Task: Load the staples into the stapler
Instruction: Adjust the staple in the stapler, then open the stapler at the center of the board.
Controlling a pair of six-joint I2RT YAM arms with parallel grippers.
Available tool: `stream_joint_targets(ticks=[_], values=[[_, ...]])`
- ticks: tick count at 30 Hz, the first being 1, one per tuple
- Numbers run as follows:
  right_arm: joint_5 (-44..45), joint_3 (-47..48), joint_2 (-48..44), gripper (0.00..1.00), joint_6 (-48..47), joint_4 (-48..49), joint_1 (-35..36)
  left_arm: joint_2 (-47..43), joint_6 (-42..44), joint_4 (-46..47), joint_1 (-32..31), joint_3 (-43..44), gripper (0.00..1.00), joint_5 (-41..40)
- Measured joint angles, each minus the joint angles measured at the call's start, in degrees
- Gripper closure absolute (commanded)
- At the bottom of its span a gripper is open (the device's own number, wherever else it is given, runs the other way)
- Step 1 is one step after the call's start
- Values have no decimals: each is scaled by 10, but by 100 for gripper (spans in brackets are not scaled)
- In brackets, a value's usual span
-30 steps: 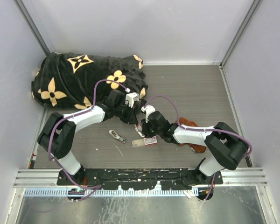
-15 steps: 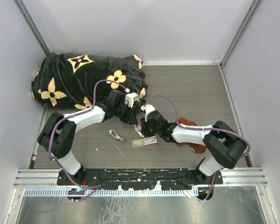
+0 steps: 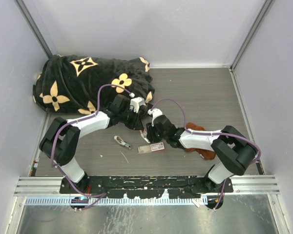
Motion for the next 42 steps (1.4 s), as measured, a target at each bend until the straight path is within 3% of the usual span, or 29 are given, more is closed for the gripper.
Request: stream_joint_targets(ticks=[9,13,20,22,33,42], values=[[0,0,-23,36,1,-2,-7,-7,-60,16,0,-12,100,-48],[-5,-2,-52,10,5,-9,-12,-22,-96,28,0,-30,100,-79],[-5,-4,-102,6,9,-40,-14,-57,-144,50,0,-81,100,-116],[-9,-9,-113,0,10,-39,-14,-63,-156,50,0,-92,100,-125],[-11,-40,-157,2,59,-37,-18,-92,-207,59,-18,-121,100,-167],[-4,-43,-134,12,99,-26,-10,-114,-200,57,-30,-134,100,-193]])
